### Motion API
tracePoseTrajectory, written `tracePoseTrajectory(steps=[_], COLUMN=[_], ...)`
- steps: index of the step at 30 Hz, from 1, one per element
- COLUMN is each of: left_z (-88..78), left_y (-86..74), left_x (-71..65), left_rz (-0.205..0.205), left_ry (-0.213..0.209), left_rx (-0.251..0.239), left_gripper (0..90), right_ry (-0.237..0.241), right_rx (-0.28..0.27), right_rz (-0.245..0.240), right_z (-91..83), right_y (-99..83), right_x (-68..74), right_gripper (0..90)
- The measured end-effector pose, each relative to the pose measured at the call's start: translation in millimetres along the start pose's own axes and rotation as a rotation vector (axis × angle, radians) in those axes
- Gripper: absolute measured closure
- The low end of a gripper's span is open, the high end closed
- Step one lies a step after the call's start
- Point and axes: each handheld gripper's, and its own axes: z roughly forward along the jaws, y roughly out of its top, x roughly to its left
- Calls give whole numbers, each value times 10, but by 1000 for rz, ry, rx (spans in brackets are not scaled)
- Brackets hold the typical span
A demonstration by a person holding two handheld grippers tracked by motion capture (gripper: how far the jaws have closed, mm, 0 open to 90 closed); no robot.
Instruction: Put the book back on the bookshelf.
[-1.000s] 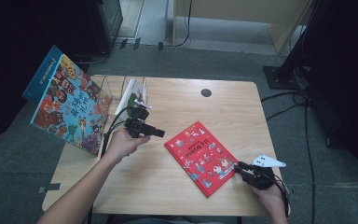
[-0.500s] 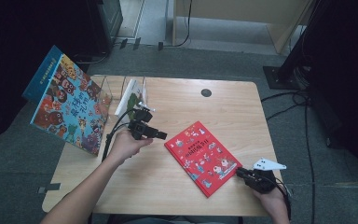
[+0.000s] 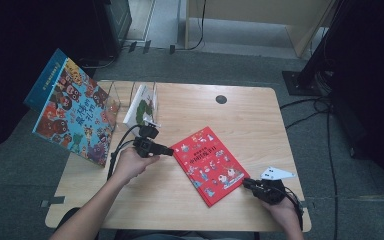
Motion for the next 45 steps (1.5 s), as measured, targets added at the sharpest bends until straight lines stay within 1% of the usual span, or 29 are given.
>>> tracePoseTrajectory(steps=[3,4,8,9,13,18,22,25,26,28,32,34,38,41,45], left_z=[-1,-4,8,8,13,8,21,34,36,44,66,77,97,109,141], left_y=[-70,-86,-172,-191,-263,-333,-394,-434,-444,-454,-469,-476,-484,-488,-501], left_x=[12,19,29,35,45,49,57,59,59,62,54,40,12,5,-7], left_rz=[-17,-15,-34,-31,-45,-43,-54,-56,-53,-53,-55,-55,-55,-60,-55], left_ry=[0,-1,1,4,5,19,14,15,19,23,27,30,37,34,36], left_rx=[-19,-16,-21,-19,-29,-36,-51,-51,-51,-53,-58,-62,-68,-74,-75], left_gripper=[575,585,608,611,638,649,687,702,708,717,734,744,759,763,762], right_ry=[9,12,24,29,47,68,92,104,108,101,69,57,12,2,-12], right_rx=[-2,-2,0,-1,3,3,4,11,1,-23,-36,-38,-33,-33,-21], right_rz=[-15,-22,-42,-54,-77,-97,-116,-109,-107,-104,-93,-82,-56,-55,-51], right_z=[60,80,161,185,265,363,434,451,445,425,425,432,462,508,564], right_y=[43,59,124,141,204,279,340,376,393,421,463,477,513,522,578], right_x=[25,33,69,76,111,144,149,122,112,101,69,48,-30,-75,-114], right_gripper=[819,818,816,816,816,814,807,818,818,824,838,845,855,854,854])
